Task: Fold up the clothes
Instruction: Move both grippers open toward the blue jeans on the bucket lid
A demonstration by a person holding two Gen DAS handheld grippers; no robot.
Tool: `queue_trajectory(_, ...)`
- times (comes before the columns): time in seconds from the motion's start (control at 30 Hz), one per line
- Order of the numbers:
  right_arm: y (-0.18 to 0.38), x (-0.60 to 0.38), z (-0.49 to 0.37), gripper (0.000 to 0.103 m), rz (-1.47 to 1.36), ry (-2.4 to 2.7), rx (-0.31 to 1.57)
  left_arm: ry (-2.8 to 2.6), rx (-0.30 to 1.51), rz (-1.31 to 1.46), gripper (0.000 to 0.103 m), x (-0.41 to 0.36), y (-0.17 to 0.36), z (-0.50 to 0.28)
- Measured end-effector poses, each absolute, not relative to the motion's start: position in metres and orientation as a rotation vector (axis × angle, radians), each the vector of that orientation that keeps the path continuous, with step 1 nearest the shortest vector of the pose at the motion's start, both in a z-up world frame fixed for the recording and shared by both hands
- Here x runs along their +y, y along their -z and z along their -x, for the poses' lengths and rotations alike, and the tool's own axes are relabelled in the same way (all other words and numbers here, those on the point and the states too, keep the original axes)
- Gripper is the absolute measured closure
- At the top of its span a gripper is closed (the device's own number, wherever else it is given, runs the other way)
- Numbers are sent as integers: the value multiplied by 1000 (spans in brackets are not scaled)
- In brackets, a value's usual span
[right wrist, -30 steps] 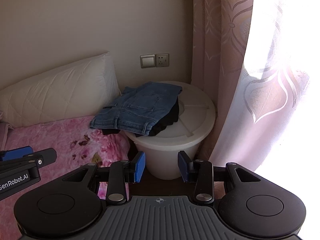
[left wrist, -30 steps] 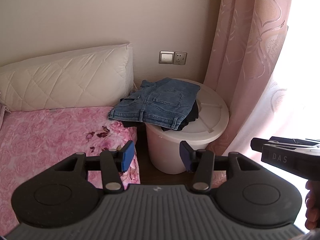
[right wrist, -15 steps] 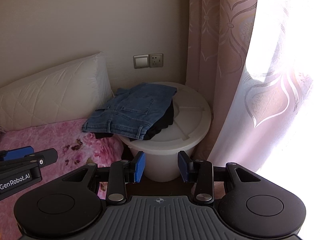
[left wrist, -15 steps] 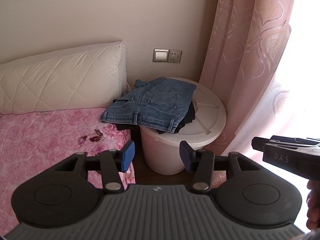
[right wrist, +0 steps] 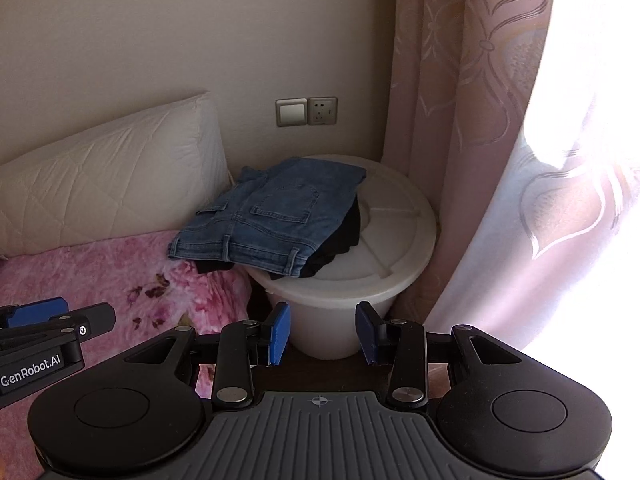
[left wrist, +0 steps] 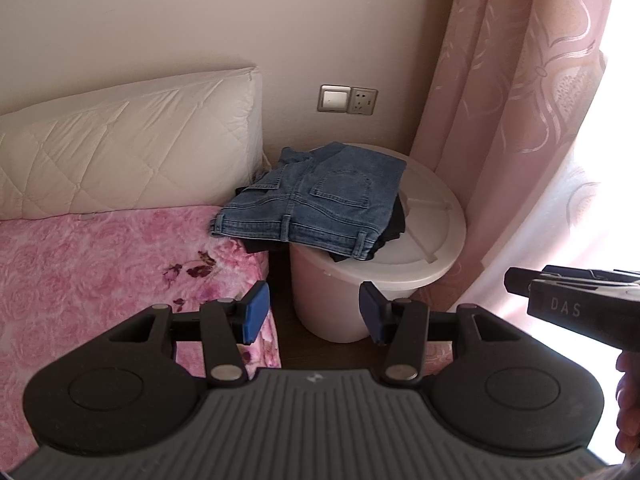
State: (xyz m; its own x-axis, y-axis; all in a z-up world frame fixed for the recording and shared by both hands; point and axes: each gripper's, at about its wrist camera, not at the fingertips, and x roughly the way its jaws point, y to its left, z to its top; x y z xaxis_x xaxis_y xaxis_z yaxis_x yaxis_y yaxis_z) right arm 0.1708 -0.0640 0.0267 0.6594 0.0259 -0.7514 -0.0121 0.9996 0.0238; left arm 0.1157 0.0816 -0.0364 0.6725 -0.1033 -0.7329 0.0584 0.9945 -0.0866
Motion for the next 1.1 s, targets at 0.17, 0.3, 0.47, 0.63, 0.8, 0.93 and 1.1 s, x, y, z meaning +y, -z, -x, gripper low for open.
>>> queue_trajectory(0.17,-21,-50,-183,63,-17,-33,860,71,837,57,57,96,38,-125)
queue_trajectory(0.3,-17,-45,-191,63,-23,-33,869,63,846,56,57,103,40,-133)
queue_trajectory(0.47,-10,-46,-201,63,-31,-21,887,56,859,56,57,110,43,-143)
queue_trajectory(0.63,-5,-49,-210,63,-29,-17,901,45,874,74,55,114,49,-149)
queue_trajectory(0.8,0,-54,-215,63,-40,-19,901,33,891,92,55,118,54,-155)
queue_trajectory(0.93,6,-62,-223,63,-68,-28,901,24,906,107,55,121,59,-161)
queue_trajectory(1.1,15,-68,-235,63,-80,-56,898,24,936,123,55,122,74,-175)
